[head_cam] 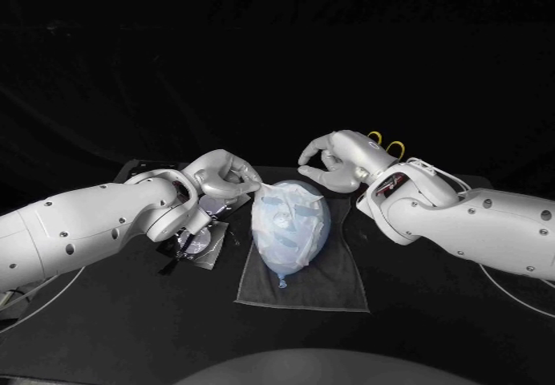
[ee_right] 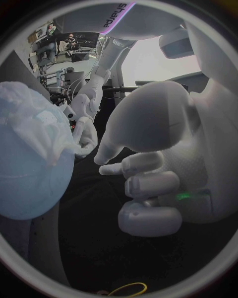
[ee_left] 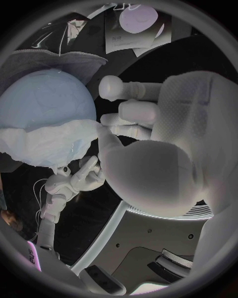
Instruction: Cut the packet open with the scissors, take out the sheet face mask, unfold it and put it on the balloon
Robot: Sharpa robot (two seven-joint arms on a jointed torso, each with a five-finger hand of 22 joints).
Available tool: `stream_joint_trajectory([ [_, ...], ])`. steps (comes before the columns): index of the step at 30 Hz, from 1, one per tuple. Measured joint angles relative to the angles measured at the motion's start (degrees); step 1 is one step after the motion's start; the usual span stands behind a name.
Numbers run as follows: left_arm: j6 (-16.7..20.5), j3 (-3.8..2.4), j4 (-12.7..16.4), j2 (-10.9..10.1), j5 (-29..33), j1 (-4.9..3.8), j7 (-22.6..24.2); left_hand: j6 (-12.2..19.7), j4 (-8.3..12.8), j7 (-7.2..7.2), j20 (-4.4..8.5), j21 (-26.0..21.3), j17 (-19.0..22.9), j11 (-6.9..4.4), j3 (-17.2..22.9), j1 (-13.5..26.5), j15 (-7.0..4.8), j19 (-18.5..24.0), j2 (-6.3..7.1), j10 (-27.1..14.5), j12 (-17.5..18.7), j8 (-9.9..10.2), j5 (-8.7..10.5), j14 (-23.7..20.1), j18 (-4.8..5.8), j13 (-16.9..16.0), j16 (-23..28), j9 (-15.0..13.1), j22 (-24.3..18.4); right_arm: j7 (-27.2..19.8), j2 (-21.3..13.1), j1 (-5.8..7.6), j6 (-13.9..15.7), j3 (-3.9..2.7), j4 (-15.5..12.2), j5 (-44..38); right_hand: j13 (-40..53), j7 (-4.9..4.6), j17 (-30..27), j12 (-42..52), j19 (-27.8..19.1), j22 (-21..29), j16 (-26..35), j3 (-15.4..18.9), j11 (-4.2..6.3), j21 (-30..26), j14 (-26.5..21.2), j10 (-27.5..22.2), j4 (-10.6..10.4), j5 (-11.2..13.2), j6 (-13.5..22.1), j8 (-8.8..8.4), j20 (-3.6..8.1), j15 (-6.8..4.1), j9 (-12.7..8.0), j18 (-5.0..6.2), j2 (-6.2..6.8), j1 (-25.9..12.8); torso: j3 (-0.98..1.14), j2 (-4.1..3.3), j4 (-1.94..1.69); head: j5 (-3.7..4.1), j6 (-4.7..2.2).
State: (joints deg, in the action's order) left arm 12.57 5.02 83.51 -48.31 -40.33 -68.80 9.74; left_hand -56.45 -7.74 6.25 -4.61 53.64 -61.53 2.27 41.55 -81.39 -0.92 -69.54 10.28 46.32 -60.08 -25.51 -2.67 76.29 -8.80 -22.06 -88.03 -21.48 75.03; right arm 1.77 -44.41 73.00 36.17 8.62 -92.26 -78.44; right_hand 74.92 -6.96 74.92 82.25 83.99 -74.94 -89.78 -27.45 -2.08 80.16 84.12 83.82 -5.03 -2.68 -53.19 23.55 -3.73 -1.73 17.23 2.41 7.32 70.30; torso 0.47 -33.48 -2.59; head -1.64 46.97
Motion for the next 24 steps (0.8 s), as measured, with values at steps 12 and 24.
stream_joint_trajectory([
  [12,0.0,0.00,0.0,-0.2,-0.2,-0.01,-1.5,0.0,0.0,0.00,0.00,0.5,-0.5,0.01,0.3,0.2,-0.02,-0.4,0.23,0.0,0.0,0.0,0.01,0.3,0.01,-0.1,0.0,0.0,0.0,-1.6,-5.4,0.01,-2.6,0.09,-4.4,9.8,0.0,-0.12,0.0,-0.1,0.1,0.0,0.0,3.7,-0.40,0.0,-0.2,0.0,-4.2,-0.3,-0.1,-0.95,-0.72,0.20,-0.6,0.00,0.65,-3.1,0.08,-0.03,0.07,0.32,-0.24],
  [24,-0.1,0.02,0.0,-0.4,-0.9,0.00,-2.5,0.1,0.3,-0.08,0.21,1.0,-0.9,0.02,0.9,0.4,-0.09,-0.6,0.38,0.0,0.0,0.0,0.03,0.5,0.02,0.0,0.0,0.0,0.0,-2.0,-5.9,-0.71,-3.9,0.29,-5.5,14.1,0.0,-0.21,0.0,-0.1,0.1,0.0,0.0,5.1,-0.40,0.0,-0.2,0.0,-5.6,-0.3,-0.2,-1.18,-0.72,0.21,-0.8,0.00,1.02,-3.9,0.00,-0.07,0.00,0.56,-0.30],
])
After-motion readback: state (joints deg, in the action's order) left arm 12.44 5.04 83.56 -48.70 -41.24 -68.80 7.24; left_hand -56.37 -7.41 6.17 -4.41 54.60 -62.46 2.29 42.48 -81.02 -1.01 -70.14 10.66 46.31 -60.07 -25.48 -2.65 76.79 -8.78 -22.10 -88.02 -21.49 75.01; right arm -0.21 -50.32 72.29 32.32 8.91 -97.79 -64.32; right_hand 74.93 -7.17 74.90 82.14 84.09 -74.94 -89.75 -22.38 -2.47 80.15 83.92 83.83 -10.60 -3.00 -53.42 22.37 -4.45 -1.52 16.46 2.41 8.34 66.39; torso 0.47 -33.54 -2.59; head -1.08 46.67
